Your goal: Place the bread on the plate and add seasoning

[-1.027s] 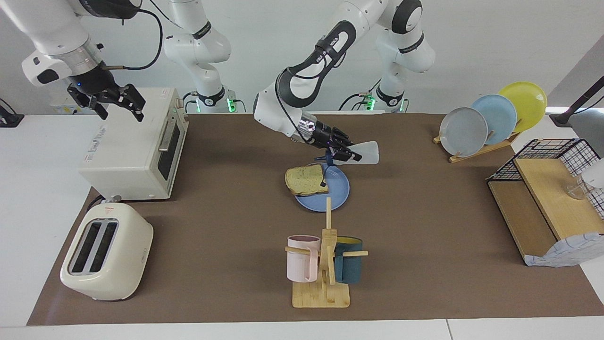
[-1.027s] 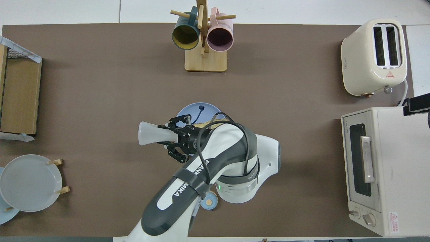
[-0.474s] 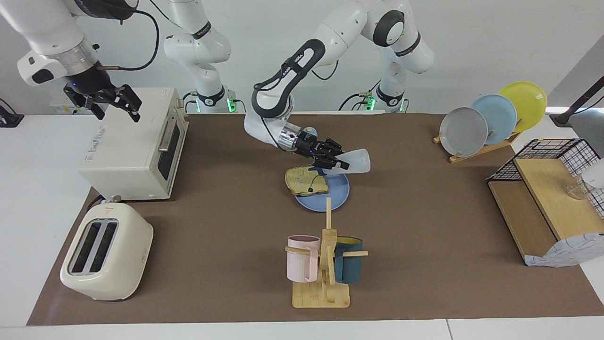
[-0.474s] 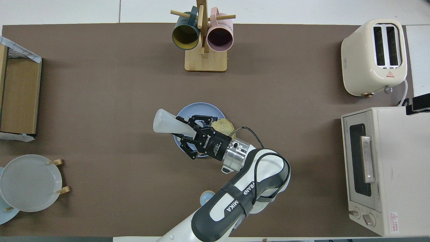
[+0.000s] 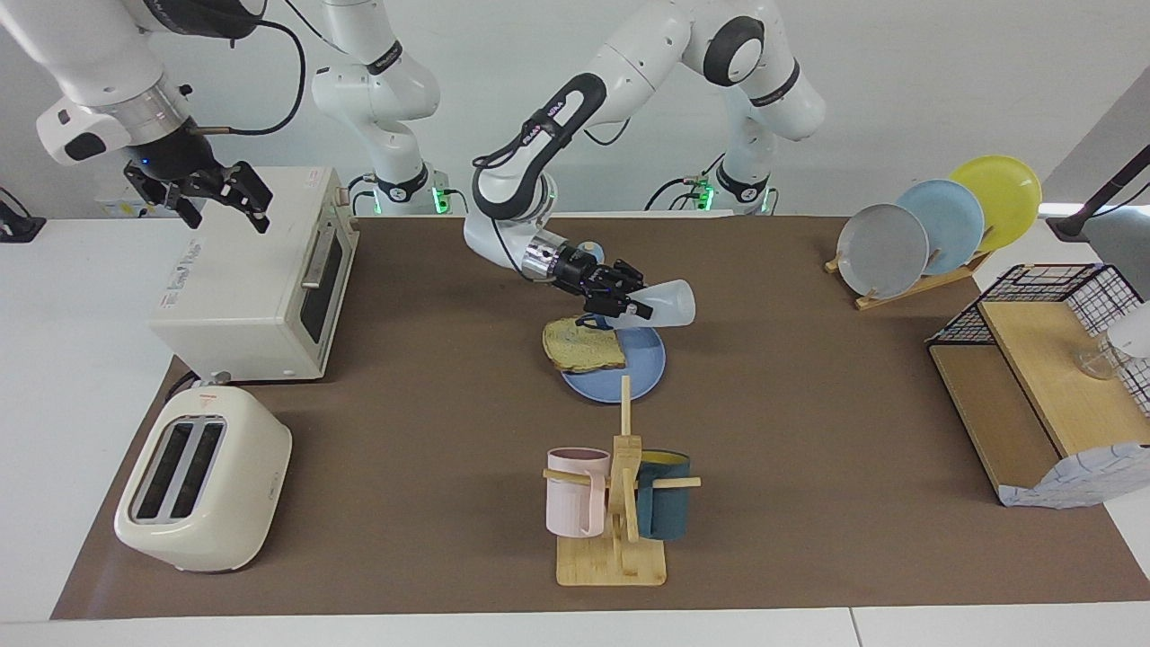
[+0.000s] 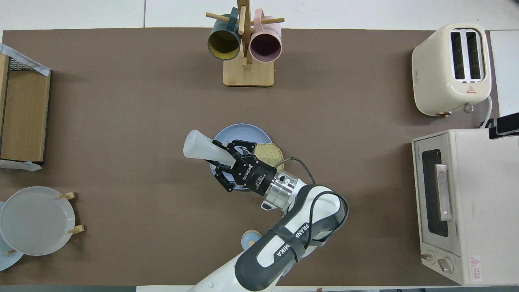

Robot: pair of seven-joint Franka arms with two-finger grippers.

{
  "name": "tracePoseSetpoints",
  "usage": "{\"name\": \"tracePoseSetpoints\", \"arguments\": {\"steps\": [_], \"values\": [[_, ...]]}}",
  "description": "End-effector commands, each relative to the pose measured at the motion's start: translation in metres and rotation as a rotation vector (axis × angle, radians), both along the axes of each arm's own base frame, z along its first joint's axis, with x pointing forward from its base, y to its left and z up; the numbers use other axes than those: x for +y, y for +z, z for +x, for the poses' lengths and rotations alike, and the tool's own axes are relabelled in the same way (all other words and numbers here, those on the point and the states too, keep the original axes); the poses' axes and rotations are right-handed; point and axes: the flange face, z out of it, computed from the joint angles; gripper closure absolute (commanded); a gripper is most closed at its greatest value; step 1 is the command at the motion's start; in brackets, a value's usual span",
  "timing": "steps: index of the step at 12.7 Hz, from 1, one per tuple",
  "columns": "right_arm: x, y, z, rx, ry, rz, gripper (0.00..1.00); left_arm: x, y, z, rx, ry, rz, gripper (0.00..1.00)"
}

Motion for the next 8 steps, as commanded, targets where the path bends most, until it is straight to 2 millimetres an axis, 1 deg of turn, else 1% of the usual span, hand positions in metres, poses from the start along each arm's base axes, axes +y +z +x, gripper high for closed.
{"name": "tracePoseSetpoints", "arguments": {"steps": [1,3,5,6,8], "values": [[-0.001,0.0,-0.006,0.0,0.007,-0.004,0.0,0.031,-0.002,0.033,-0.012,0.015,0.021,1.0],[0.0,0.0,-0.006,0.0,0.009,-0.004,0.0,0.028,0.004,0.036,-0.02,0.018,0.008,1.0],[0.0,0.001,-0.006,-0.002,0.007,-0.004,0.0,0.016,0.014,0.033,-0.03,0.021,-0.019,1.0],[-0.001,0.001,-0.006,-0.002,0.006,-0.004,0.0,0.007,0.017,0.026,-0.034,0.013,-0.025,1.0],[0.0,0.0,-0.006,0.001,0.007,-0.004,0.0,-0.025,0.02,-0.011,-0.01,-0.017,-0.055,1.0]]}}
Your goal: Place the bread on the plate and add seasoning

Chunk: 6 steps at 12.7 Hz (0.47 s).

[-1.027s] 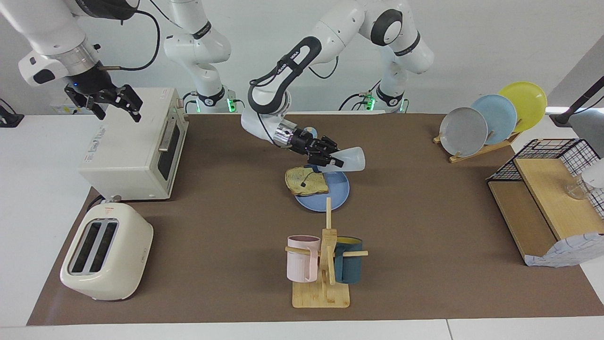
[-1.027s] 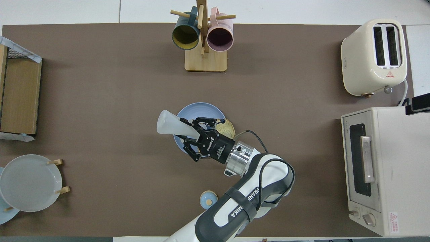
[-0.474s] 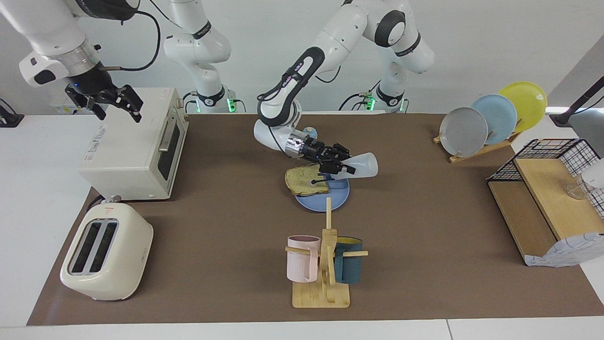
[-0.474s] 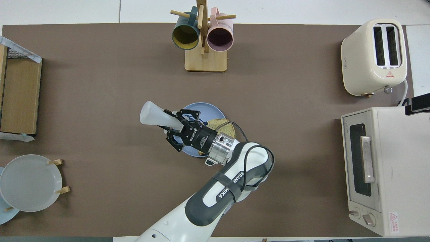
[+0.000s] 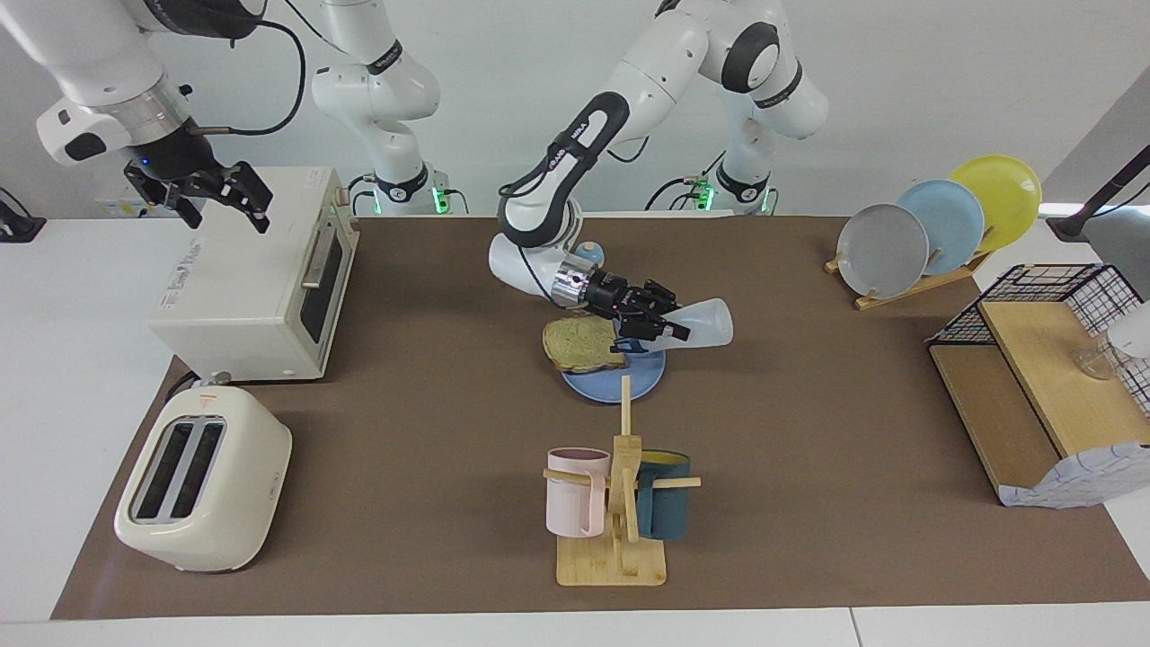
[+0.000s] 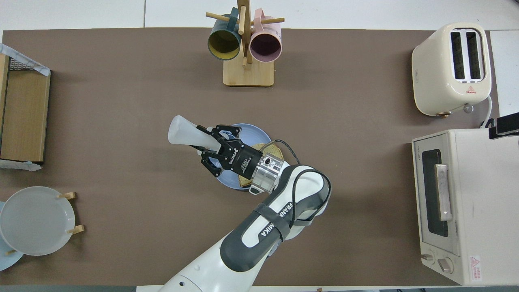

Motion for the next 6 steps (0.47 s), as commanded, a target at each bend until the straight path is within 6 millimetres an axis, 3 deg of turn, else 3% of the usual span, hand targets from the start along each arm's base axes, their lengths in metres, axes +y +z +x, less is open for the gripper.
{"name": "tracePoseSetpoints", "arguments": {"steps": [1,4,6], "values": [[0.0,0.0,-0.006,0.0,0.009,-0.004,0.0,-0.038,0.01,-0.047,0.014,-0.035,-0.025,1.0],[-0.001,0.0,-0.006,0.0,0.006,-0.004,0.0,-0.039,0.01,-0.048,0.023,-0.023,-0.035,1.0],[0.0,0.0,-0.006,0.0,0.007,-0.004,0.0,-0.029,0.006,-0.032,0.029,-0.011,-0.045,1.0]]}}
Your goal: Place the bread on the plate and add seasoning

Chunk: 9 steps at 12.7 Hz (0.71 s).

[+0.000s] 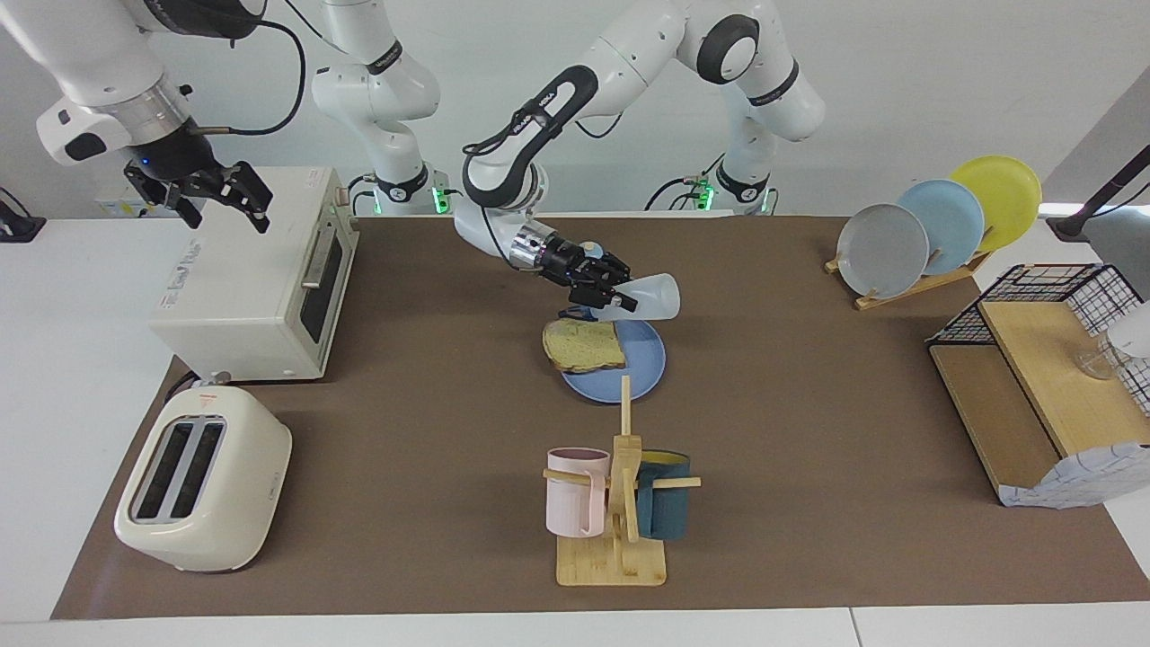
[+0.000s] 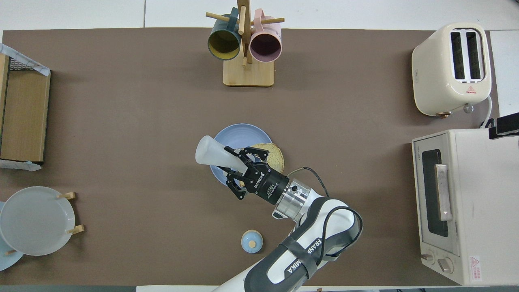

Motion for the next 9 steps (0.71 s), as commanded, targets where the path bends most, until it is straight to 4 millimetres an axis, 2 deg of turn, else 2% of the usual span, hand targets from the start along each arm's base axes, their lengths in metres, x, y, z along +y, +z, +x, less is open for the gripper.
{"name": "tracePoseSetpoints", "arguments": {"steps": [1,4,6,7,9], "values": [[0.0,0.0,-0.006,0.0,0.007,-0.004,0.0,0.027,-0.001,0.038,0.01,0.063,-0.022,1.0],[0.0,0.0,-0.006,0.0,0.007,-0.004,0.0,0.053,-0.005,0.069,0.015,0.107,-0.025,1.0],[0.0,0.0,-0.006,0.0,0.007,-0.004,0.0,0.057,-0.004,0.074,0.01,0.12,-0.037,1.0],[0.0,0.0,-0.006,0.0,0.009,-0.004,0.0,0.058,0.007,0.076,-0.019,0.134,-0.078,1.0],[-0.001,0.001,-0.006,-0.002,0.006,-0.004,0.0,0.073,0.051,0.083,-0.061,0.235,-0.276,1.0]]}}
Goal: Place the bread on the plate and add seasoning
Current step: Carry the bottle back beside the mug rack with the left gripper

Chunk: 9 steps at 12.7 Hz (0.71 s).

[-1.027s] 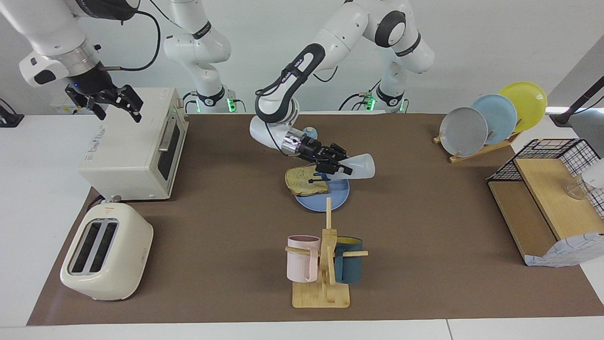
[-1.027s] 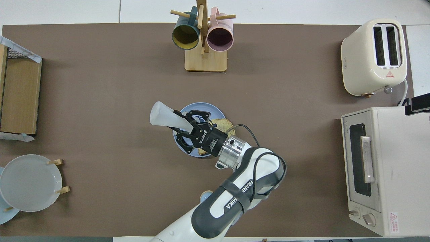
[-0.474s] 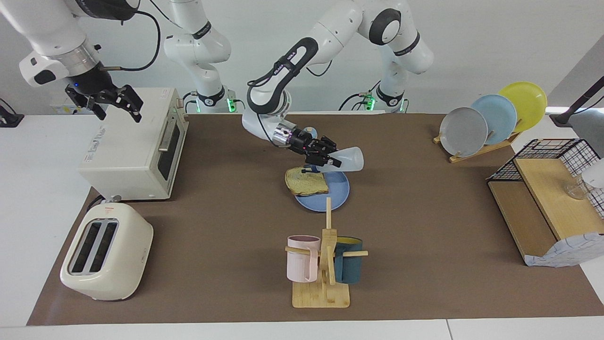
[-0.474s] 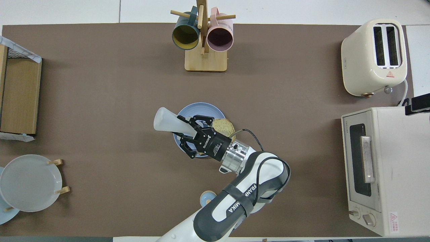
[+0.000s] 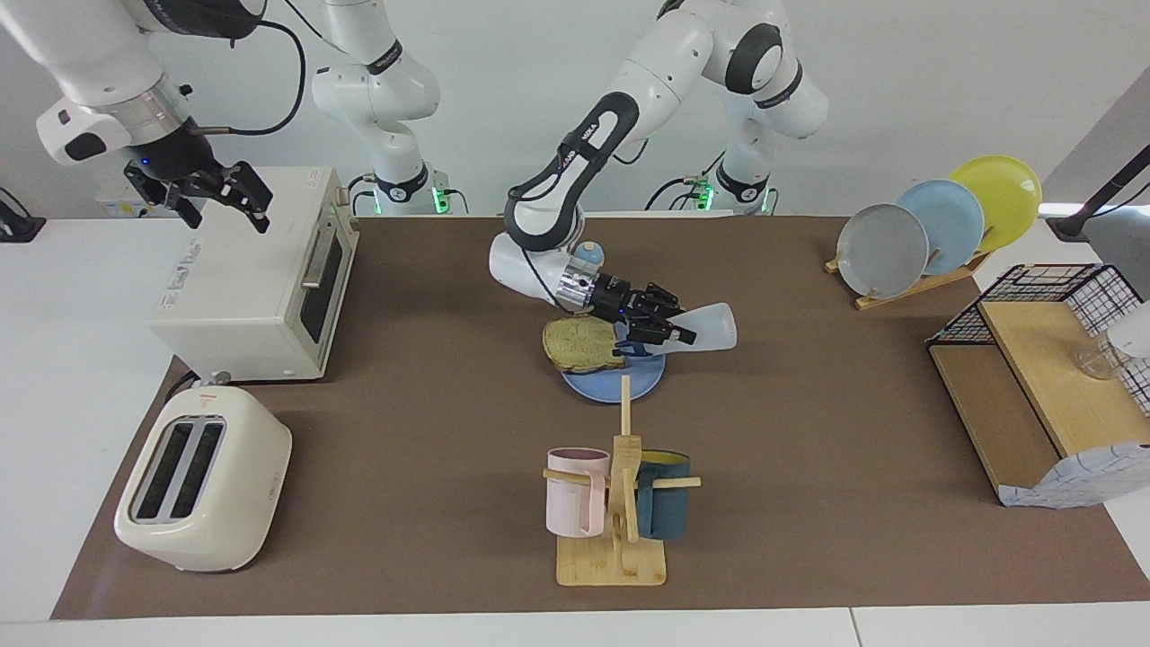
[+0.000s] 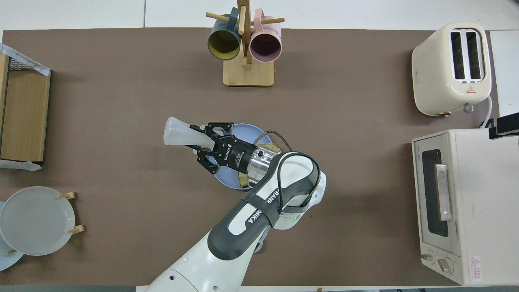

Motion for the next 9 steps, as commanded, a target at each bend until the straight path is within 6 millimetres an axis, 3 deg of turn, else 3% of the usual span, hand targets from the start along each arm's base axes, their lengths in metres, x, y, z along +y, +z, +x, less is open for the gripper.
{"name": "tracePoseSetpoints", "arguments": {"steps": [1,4,7,9], "values": [[0.0,0.0,-0.006,0.0,0.007,-0.004,0.0,0.014,0.065,0.006,-0.089,0.097,-0.272,1.0],[-0.001,0.0,-0.006,0.001,0.006,-0.004,0.0,0.047,0.109,0.032,-0.235,0.284,-0.614,1.0],[0.0,0.001,-0.006,-0.002,0.009,-0.004,0.0,0.105,0.176,0.066,-0.314,0.465,-0.97,1.0],[0.0,0.0,-0.006,0.0,0.007,-0.004,0.0,0.141,0.2,0.089,-0.356,0.569,-1.149,1.0]]}}
